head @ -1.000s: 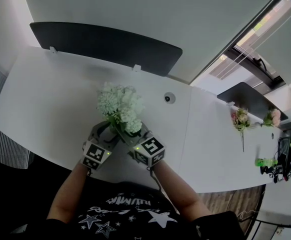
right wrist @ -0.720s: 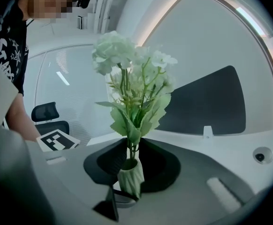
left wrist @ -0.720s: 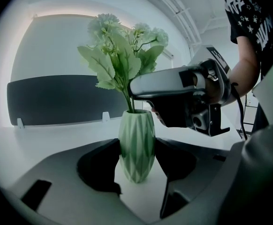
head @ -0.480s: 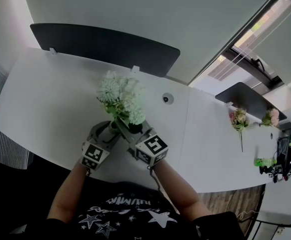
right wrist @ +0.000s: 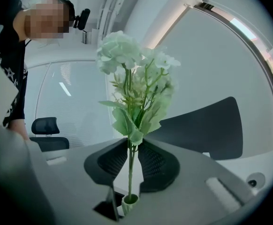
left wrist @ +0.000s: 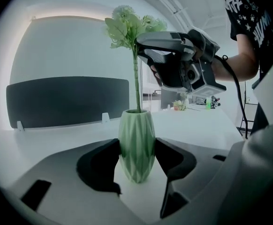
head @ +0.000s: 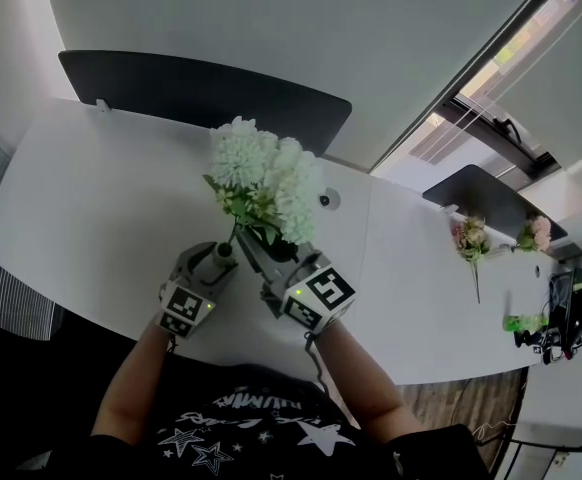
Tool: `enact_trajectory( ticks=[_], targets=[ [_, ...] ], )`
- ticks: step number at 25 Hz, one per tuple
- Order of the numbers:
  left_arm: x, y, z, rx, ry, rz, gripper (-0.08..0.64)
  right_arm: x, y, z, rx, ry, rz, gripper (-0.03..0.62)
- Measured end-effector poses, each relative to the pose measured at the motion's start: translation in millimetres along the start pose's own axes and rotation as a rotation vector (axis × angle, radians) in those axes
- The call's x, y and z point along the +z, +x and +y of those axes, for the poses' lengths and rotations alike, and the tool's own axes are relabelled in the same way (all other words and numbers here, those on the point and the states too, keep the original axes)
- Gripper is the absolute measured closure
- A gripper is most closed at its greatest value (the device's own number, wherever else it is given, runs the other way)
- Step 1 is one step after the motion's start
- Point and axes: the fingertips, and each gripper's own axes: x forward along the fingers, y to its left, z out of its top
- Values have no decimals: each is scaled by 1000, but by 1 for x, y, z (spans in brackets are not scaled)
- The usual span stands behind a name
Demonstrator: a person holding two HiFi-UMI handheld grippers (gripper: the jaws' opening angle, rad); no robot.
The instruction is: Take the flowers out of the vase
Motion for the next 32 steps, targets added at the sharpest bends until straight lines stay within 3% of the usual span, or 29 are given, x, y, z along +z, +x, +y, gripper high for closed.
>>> enact_trajectory(
  ticks=[16,24,32],
  targets=[
    [-4,-5,-14,21,18,32,308,45,-50,0,-62,-31,-93,523],
    [-6,-8,-18,76,-1,31,259,22,-73,-3,-67,5,-61,525],
    [10,-31,-10,123,-55,19,258,16,-77,-6,-82,36,-36,525]
  ],
)
